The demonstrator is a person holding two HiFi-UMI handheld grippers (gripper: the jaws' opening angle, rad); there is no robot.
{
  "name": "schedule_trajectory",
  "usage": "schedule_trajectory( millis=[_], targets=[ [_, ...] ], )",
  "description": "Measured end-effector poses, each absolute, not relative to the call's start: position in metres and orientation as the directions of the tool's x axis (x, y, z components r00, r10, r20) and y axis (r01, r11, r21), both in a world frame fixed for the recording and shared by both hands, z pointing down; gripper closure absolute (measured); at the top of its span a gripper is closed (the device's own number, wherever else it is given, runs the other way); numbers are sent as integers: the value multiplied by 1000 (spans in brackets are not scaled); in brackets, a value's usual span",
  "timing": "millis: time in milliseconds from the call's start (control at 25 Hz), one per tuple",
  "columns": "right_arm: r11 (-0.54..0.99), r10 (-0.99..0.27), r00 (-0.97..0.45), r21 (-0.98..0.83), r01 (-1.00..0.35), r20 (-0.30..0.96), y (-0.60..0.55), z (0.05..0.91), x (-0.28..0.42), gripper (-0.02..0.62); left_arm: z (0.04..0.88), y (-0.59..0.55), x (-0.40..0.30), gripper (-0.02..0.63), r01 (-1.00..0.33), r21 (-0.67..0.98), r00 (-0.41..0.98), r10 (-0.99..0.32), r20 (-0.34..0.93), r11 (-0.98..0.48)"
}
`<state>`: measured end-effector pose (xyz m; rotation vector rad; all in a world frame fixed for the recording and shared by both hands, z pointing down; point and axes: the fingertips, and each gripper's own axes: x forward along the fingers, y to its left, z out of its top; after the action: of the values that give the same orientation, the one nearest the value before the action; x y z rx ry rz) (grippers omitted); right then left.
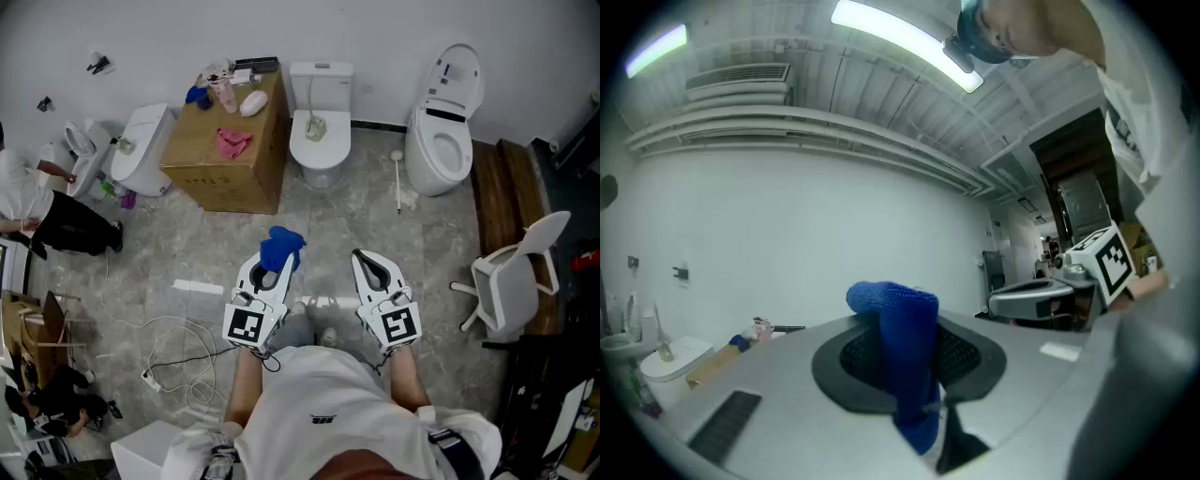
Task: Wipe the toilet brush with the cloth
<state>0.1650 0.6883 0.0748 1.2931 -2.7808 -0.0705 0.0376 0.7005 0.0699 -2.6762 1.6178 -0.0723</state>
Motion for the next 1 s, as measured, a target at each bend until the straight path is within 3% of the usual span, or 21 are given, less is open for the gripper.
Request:
schedule_trajectory(
  millis=[440,1000],
  targets=[
    [651,-758,-652,80,-755,17,658,88,156,600,78,672,27,514,-889,-41,456,-890,21,-457],
    [646,-763,-640,98,-757,86,519,107,100,600,85,527,-37,515,-878,1,479,-878,7,-479]
  ],
)
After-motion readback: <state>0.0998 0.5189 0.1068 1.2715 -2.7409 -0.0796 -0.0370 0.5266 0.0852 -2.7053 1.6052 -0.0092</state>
